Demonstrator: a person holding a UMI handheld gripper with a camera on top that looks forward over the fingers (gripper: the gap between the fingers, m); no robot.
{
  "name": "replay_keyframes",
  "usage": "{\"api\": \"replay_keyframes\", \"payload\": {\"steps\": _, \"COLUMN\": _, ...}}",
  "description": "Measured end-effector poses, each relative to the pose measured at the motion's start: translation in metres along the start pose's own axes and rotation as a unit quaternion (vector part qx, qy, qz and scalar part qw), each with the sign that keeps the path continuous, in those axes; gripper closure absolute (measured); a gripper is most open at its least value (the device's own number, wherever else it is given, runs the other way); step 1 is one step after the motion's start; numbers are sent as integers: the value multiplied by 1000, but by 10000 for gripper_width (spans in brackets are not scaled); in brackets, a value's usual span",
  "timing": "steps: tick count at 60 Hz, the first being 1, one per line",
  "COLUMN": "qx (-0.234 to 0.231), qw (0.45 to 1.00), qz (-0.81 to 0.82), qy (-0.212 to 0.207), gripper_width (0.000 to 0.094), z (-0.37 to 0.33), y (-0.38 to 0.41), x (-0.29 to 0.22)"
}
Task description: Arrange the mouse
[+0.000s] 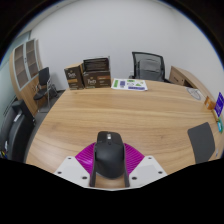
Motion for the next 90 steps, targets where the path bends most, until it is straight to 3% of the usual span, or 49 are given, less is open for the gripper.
{"api": "replay_keyframes", "payload": {"steps": 13, "qx": 19, "qw": 998, "qz": 9, "qy": -51, "gripper_width": 549, "z": -59, "y": -63, "x": -52}}
{"api": "replay_keyframes", "payload": {"steps": 33, "qx": 125, "qw": 986, "qz": 47, "qy": -98, "gripper_width": 551, "z": -129, "y": -259, "x": -91}}
{"api": "replay_keyframes", "payload": {"steps": 50, "qx": 164, "qw": 981, "qz": 84, "qy": -57, "gripper_width": 549, "z": -105, "y": -381, "x": -40}}
{"api": "replay_keyframes", "payload": {"steps": 76, "qx": 150, "qw": 984, "qz": 95, "qy": 16, "gripper_width": 533, "z": -32, "y": -406, "x": 44}}
{"api": "replay_keyframes", "payload": {"steps": 81, "qx": 143, "qw": 985, "qz": 98, "qy": 15, "gripper_width": 483, "z": -29, "y": -404, "x": 47}}
{"api": "replay_keyframes", "payload": {"steps": 84, "qx": 141, "qw": 985, "qz": 101, "qy": 18, "gripper_width": 377, "z": -30, "y": -405, "x": 45}}
{"api": "replay_keyframes", "payload": {"steps": 88, "qx": 144, "qw": 984, "qz": 104, "qy": 16, "gripper_width": 56, "z": -30, "y": -405, "x": 43}}
{"api": "replay_keyframes", "payload": {"steps": 90, "qx": 145, "qw": 984, "qz": 104, "qy": 17, "gripper_width": 100, "z": -31, "y": -405, "x": 43}}
Point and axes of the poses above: the point between the fingertips, and its own axes, seen from behind it with the camera up: y to the left, x down, z forward, the way the camera looks, the point moved 9 cm from there along -z, backward, against the way the camera looks, and after that the axes turned 3 degrees about y, right-handed, at the moved point
